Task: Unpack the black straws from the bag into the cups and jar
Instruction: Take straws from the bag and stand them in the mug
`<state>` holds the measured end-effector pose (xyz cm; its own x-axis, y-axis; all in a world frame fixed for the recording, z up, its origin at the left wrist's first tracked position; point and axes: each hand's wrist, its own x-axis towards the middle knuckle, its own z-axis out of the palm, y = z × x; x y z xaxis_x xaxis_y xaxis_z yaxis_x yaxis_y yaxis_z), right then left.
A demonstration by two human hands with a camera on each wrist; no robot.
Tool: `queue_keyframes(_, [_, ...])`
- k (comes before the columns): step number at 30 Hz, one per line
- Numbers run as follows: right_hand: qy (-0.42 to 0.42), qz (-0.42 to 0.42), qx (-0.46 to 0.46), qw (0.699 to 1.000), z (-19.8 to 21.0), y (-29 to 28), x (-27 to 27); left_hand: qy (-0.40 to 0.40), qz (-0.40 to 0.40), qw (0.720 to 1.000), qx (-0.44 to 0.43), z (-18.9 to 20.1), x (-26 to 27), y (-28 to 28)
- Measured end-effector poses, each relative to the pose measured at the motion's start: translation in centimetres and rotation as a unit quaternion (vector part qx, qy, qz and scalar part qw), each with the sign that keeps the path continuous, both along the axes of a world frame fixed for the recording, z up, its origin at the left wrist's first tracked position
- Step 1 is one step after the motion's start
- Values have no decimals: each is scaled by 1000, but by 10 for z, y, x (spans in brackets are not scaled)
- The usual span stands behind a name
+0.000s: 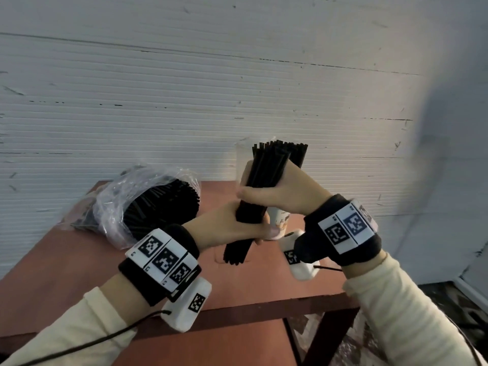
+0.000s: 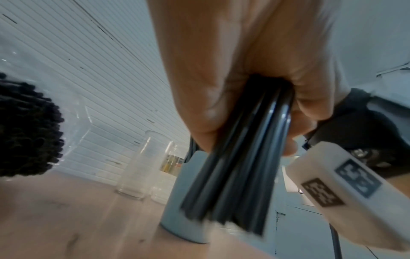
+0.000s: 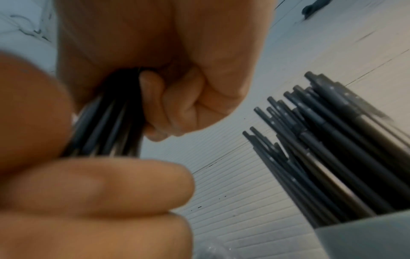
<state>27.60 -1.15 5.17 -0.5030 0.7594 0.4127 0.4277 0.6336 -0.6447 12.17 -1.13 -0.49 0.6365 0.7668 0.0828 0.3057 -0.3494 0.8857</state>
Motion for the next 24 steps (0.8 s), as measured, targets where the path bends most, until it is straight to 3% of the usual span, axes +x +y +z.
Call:
queue_keyframes(5, [134, -91, 38, 986, 33, 17, 38, -103, 169, 980, -9, 2, 22, 20])
queue_keyframes(7, [162, -126, 51, 978, 45, 27, 51, -99, 189, 977, -17, -2, 31, 34])
queue_keyframes(16, [115, -197, 53, 972, 50, 65, 71, -21, 111, 992, -47, -6, 55, 88])
queue_keyframes(24, [60, -174, 86, 979, 33, 75, 60, 12, 73, 996, -54, -11, 49, 97])
